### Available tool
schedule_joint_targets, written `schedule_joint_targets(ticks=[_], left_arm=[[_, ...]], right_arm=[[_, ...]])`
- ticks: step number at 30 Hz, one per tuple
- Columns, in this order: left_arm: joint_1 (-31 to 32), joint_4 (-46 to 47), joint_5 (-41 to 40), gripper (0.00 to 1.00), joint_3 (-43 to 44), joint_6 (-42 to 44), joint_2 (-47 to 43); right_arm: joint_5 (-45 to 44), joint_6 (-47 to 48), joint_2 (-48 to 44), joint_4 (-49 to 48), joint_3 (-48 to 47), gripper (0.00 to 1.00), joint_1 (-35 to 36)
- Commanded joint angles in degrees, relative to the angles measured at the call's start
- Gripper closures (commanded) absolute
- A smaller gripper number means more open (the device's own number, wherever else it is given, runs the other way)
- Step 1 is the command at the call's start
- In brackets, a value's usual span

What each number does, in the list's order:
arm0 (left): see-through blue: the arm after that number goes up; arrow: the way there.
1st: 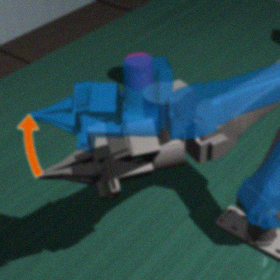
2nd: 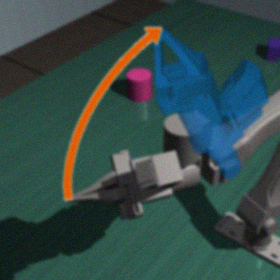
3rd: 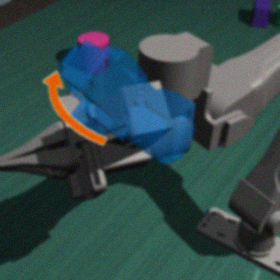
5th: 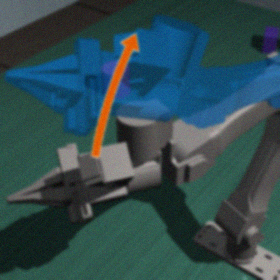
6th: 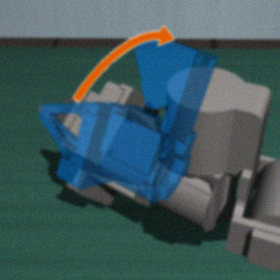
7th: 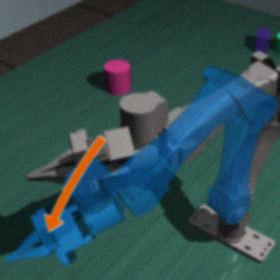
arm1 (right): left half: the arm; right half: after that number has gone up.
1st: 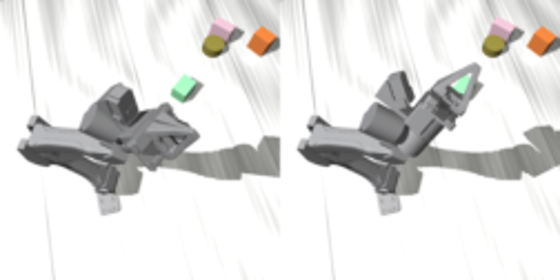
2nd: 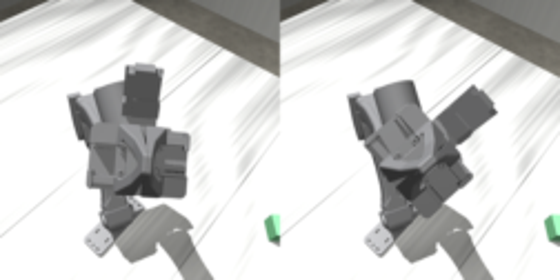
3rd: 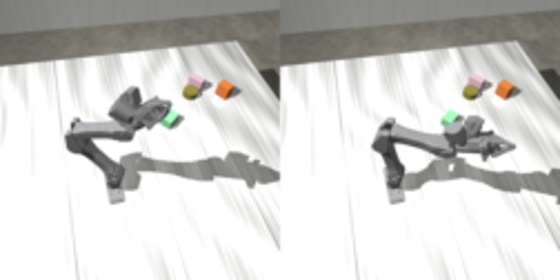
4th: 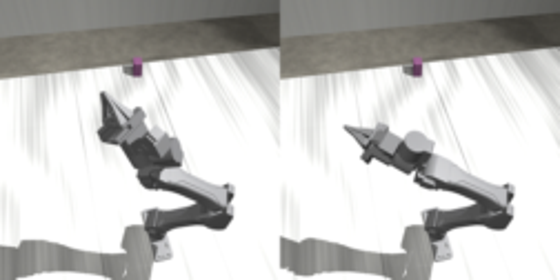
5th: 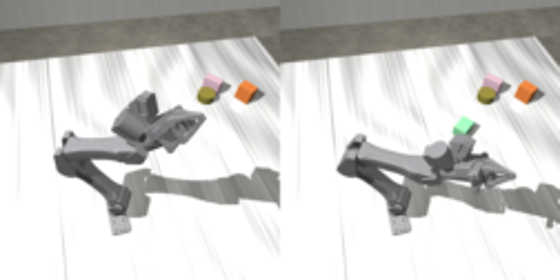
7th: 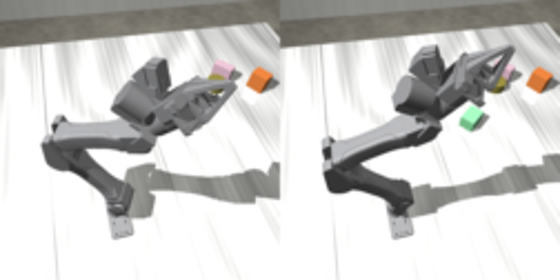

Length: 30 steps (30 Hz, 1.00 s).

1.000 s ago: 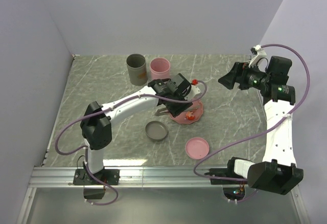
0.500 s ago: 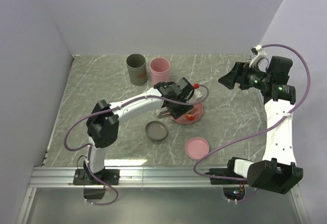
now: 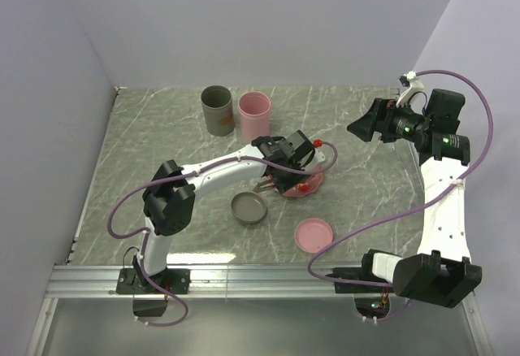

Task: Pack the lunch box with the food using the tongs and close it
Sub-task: Pick up the food using the clamp

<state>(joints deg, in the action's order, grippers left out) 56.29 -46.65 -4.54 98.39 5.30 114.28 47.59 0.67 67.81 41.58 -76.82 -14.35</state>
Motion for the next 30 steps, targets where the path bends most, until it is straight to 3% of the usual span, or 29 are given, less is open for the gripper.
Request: schedule_joint_targets(ticks=[1,14,30], left_arm=[[0.92,1.04,-1.62,0.52,2.16,-0.11,0.41],[1.19,-0.46,-4.87,0.68,2.86,0.32,0.33],[-0.13,-0.19,-6.54,0.78,2.86,0.76,-5.20]], right_arm=[[0.84,-0.49,0.30,-1.77,-0.53,0.01,-0.68],[1.36,-0.40,-0.05,-1.77,-0.18,0.01,-1.21],[1.71,-0.58,-0.49,-1.85,0.00,0.01,-1.30]])
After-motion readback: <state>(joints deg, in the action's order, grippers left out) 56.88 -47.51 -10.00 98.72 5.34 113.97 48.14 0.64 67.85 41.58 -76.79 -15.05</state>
